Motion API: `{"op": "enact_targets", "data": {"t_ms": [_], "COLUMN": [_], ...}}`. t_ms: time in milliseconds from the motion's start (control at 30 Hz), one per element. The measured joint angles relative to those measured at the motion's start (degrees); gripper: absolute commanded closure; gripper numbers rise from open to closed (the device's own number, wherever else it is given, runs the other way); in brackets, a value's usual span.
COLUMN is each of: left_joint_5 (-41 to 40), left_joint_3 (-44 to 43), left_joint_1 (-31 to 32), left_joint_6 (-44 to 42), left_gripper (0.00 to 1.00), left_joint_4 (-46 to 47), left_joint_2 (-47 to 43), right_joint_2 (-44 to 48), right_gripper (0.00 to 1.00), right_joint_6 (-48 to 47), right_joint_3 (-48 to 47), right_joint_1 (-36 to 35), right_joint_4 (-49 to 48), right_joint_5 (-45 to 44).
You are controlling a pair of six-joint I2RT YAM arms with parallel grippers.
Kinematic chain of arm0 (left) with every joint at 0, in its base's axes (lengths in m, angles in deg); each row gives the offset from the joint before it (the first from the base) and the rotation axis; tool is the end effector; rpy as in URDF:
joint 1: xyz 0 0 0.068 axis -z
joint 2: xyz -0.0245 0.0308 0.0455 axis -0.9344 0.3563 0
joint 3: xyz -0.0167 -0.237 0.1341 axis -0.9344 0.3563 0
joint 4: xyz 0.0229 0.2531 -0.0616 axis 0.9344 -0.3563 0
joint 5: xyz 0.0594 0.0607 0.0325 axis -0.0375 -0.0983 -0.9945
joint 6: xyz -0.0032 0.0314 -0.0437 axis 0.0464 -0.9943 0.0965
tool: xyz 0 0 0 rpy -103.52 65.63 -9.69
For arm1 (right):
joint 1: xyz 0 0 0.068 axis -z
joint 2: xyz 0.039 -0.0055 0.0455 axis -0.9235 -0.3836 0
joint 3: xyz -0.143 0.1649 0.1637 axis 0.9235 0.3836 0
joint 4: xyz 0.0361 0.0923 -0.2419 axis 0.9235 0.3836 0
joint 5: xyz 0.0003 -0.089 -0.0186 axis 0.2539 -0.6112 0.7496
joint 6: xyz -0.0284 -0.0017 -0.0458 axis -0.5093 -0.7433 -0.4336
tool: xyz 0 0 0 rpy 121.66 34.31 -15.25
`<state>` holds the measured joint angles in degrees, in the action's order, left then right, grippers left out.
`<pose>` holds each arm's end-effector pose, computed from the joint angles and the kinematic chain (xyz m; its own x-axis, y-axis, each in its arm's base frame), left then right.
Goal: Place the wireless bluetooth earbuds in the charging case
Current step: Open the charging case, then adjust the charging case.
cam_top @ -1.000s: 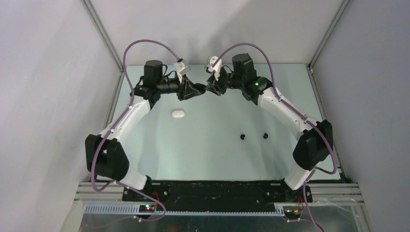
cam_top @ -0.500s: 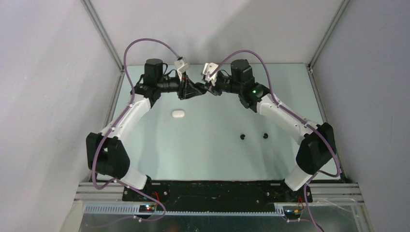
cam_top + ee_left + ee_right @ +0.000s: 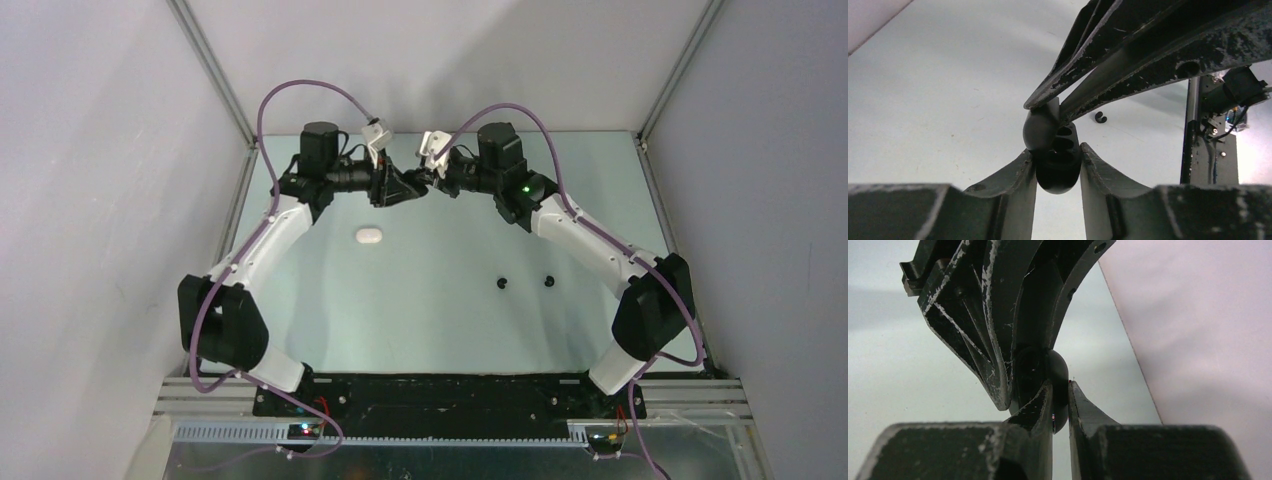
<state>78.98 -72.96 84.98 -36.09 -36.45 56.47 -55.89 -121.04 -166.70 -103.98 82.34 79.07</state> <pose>0.3219 -0.1220 0.3462 -0.2661 0.1768 -0.9476 0.9272 0.3158 -0.2014 0.3052 0.2483 0.3725 0.3881 -0.3469 -0.8539 -0.8395 0.2493 -0.4828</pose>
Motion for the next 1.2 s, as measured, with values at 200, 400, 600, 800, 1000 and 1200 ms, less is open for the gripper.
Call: {"op": "enact_targets", "data": {"t_ms": [200, 400, 600, 800, 1000, 1200], "left_joint_5": [-4.83, -9.03, -10.34, -10.36, -10.80, -10.34], "left_joint_3": [0.00, 0.00, 0.00, 0.00, 0.00, -1.07], "left_joint_1": [0.68, 0.63, 0.46, 0.46, 0.46, 0.46], "left_joint_6": [2.58, 3.93, 2.71, -1.05, -5.31, -7.78], "left_gripper": [0.34, 0.31, 0.37, 0.43, 0.48, 0.63], "left_joint_4": [-0.76, -1.20, -1.22, -1.38, -3.06, -4.26], "left_joint_2": [-0.31, -1.95, -5.38, -6.80, -6.75, -5.73], "right_joint_2": [0.00, 0.00, 0.00, 0.00, 0.00, 0.00], "right_gripper": [1.00, 1.00, 1.00, 1.00, 1.00, 1.00], "right_joint_6": [-0.87, -2.36, -4.31, -6.16, -6.64, -6.91], "right_joint_3": [0.00, 0.00, -0.02, -0.07, -0.17, -1.29], "right_joint_1": [0.00, -0.28, -0.92, -1.38, -1.88, -2.21], "right_joint_4": [0.02, -0.02, 0.20, 2.01, 2.51, 3.39], "right_joint_5": [-0.09, -1.22, -1.33, -1.25, -1.09, -0.55]}}
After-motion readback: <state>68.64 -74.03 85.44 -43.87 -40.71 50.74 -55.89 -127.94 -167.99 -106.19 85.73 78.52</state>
